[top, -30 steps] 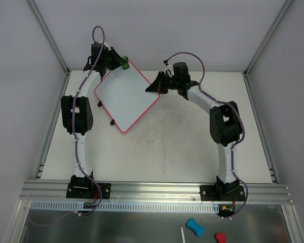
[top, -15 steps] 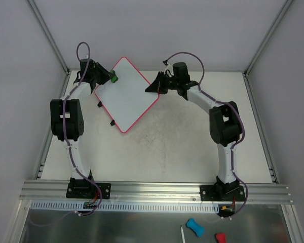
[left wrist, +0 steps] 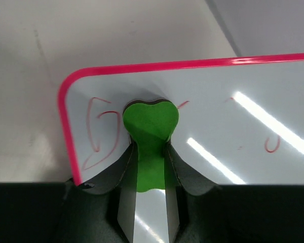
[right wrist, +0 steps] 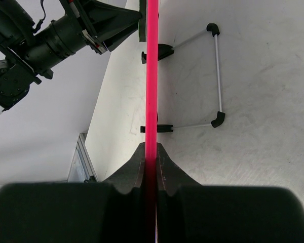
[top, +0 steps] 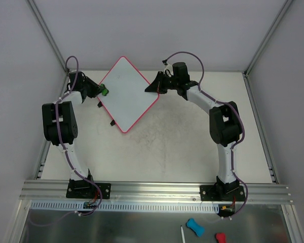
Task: Erase the whiteboard
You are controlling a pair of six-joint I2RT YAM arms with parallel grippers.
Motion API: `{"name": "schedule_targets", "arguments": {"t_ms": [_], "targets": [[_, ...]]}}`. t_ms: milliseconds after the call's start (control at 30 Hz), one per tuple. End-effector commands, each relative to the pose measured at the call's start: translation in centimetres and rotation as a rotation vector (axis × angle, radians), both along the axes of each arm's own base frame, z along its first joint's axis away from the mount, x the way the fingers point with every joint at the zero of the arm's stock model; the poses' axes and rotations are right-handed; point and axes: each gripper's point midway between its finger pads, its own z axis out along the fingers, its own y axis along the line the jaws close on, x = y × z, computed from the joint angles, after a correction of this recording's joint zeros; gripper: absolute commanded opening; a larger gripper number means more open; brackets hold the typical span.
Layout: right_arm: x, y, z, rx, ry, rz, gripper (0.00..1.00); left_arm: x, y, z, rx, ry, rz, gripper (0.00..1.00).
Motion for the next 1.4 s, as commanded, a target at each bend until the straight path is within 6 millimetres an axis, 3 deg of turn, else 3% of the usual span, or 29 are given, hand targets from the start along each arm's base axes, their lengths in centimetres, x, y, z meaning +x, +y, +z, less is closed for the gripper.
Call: {"name": "schedule_targets", "arguments": {"t_ms": [0,100,400,533,567,667,700,833,1000,1133,1267,1367], "targets": [[-0.9,0.8,4.2,0.038,-0.147,0.061,0.0,-3.7,-0.6,-4.9,-0.01,0.178,-0.056,0.0],[-0.7,0.8,4.2,0.038,-0.148,0.058,0.0,-3.0,-1.6,-4.6,-0.053,0.134,-0.093,0.0],[-0.6,0.8,3.8,0.031,-0.144,0.054,0.0,0.3,-6.1,0.2,0.014,-0.07,-0.249,0.0],[-0.6,0.9,3.9,0.032,-0.146,0.054,0.0,1.3,-9.1,1.9,0.045,-0.131,-0.327,0.0],[-0.5,0.8,3.8,0.031,-0.146,0.052,0.0,1.2,-11.4,2.3,0.051,-0.148,-0.375,0.0],[-0.6,0.9,3.9,0.033,-0.147,0.054,0.0,1.9,-14.4,3.7,0.072,-0.191,-0.439,0.0],[-0.6,0.9,3.8,0.032,-0.146,0.054,0.0,2.3,-15.2,4.6,0.081,-0.214,-0.457,0.0],[-0.6,0.8,3.9,0.031,-0.15,0.056,0.0,2.2,-17.3,4.8,0.08,-0.227,-0.518,0.0],[-0.6,0.8,3.9,0.031,-0.149,0.054,0.0,2.1,-15.6,3.7,0.086,-0.176,-0.449,0.0],[-0.6,0.8,4.0,0.031,-0.151,0.056,0.0,2.3,-12.3,2.0,0.038,-0.116,-0.37,0.0],[-0.7,0.8,4.0,0.03,-0.151,0.055,0.0,2.7,-6.9,-0.2,0.005,-0.051,-0.248,0.0],[-0.7,0.8,4.0,0.031,-0.151,0.056,0.0,2.1,-5.0,-2.3,-0.055,0.009,-0.201,0.0]]}}
